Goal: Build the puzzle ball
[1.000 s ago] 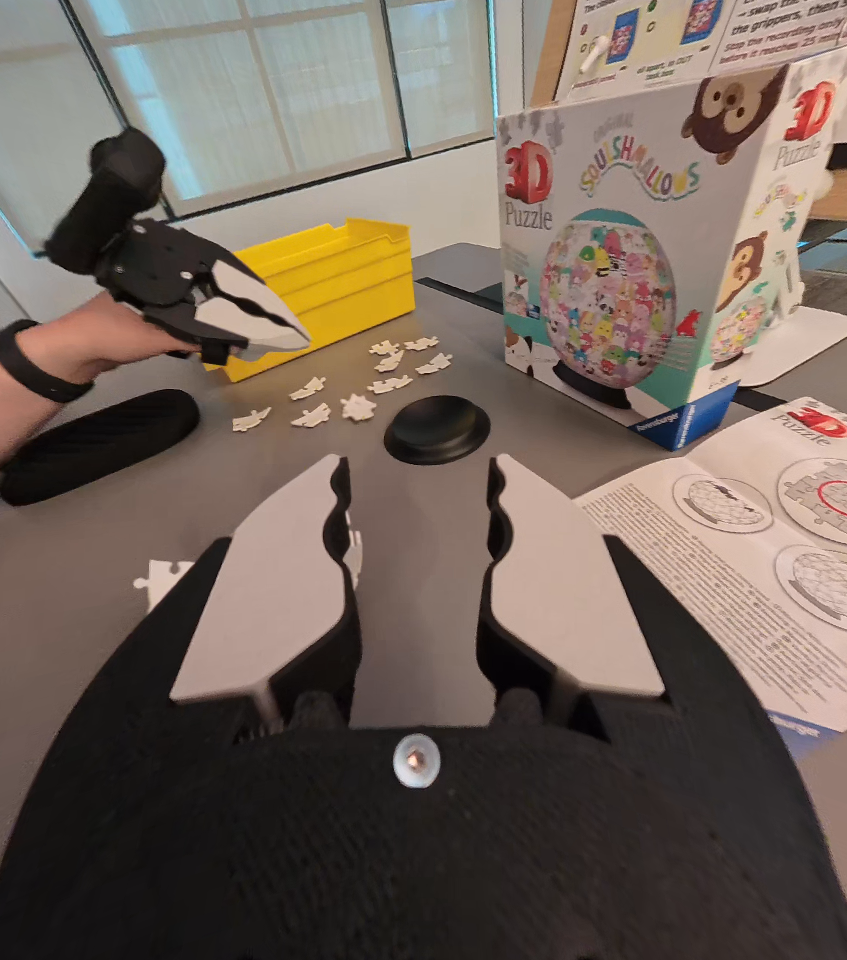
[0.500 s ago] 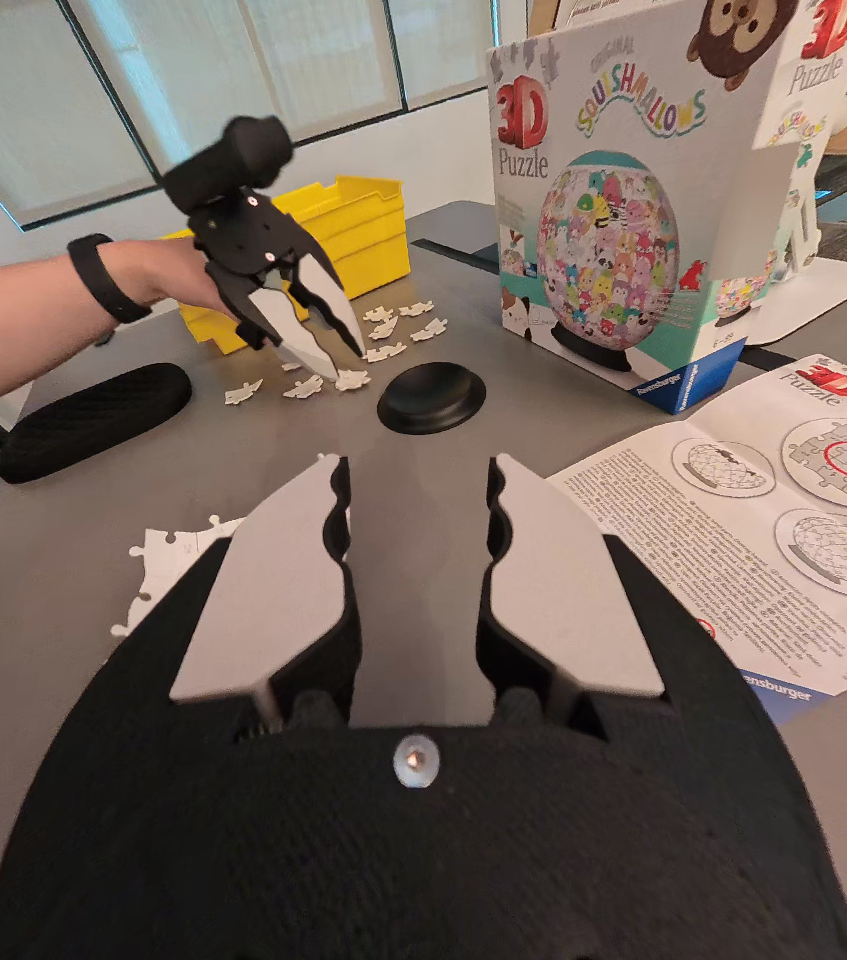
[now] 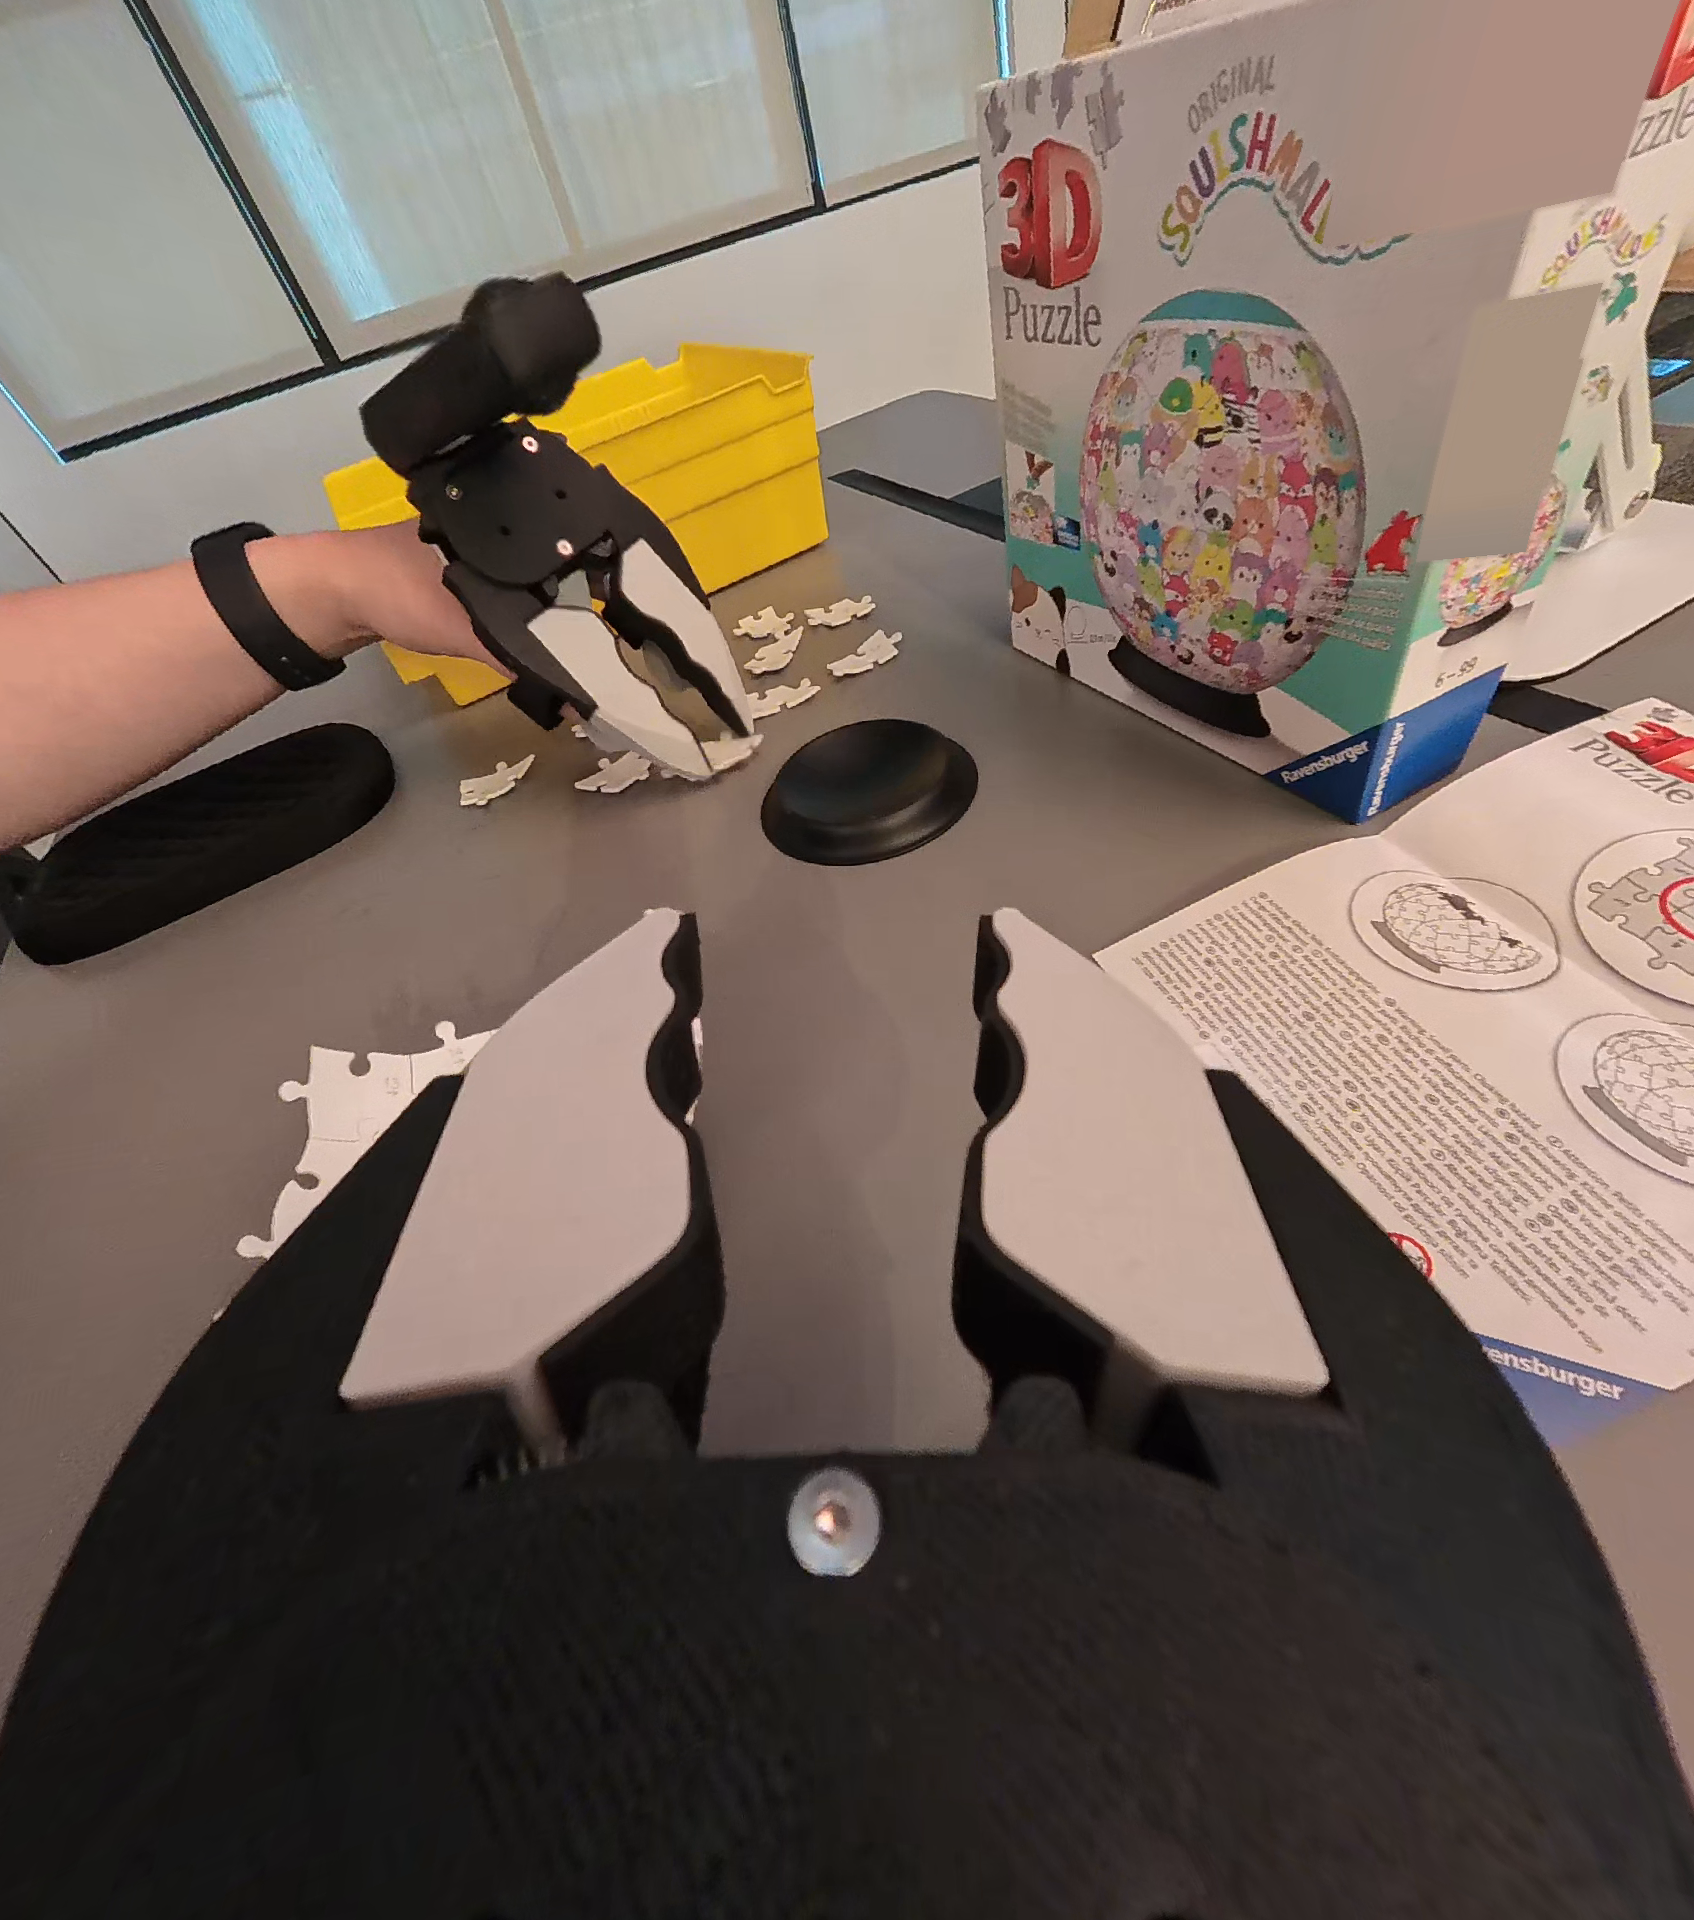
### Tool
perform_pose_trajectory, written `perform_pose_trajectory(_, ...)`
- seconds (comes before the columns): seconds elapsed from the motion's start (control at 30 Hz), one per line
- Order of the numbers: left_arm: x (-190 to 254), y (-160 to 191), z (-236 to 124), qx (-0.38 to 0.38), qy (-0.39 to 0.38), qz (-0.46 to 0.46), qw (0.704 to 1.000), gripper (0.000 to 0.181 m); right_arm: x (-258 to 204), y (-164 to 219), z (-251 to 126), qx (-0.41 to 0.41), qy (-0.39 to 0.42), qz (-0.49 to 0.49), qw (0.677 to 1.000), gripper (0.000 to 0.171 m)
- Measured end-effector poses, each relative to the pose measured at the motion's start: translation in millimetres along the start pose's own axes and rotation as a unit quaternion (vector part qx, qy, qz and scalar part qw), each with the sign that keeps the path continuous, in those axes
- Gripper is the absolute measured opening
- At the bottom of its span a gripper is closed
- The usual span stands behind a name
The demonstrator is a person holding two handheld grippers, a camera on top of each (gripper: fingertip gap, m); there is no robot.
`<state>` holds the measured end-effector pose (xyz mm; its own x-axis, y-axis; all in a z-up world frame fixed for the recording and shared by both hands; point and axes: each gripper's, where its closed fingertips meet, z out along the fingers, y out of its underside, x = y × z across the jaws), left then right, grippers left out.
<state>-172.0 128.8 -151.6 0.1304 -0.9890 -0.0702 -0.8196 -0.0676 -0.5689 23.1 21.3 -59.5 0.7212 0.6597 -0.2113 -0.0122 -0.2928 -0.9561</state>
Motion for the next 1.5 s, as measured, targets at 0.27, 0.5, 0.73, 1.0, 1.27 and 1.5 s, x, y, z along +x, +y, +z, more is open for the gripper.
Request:
perform_pose_trajectory(0.27,15,-47,-39,0.087,-0.086,0.035,0.992,0.026,-12,-10,-1,0.018,-0.014,-0.007,1.000,0.051)
perform_pose_trajectory(0.5,104,-119,-51,0.109,-0.192,0.141,0.965,0.026,-59,-22,8,0.040,-0.115,0.113,0.986,0.038)
perform_pose_trajectory(0.73,151,-155,-28,0.132,-0.181,0.175,0.959,0.026,-65,-11,13,0.007,-0.117,0.161,0.980,0.031)
perform_pose_trajectory(1.0,160,-165,-26,0.149,-0.178,0.194,0.953,0.026,-70,-8,12,-0.008,-0.162,0.196,0.967,0.004)
perform_pose_trajectory(1.27,164,-166,-23,0.157,-0.160,0.198,0.954,0.022,-69,1,13,-0.041,-0.158,0.197,0.967,0.003)
perform_pose_trajectory(1.5,140,-165,-45,0.211,-0.074,0.099,0.970,0.044,-46,3,-10,-0.082,-0.129,0.137,0.979,0.003)
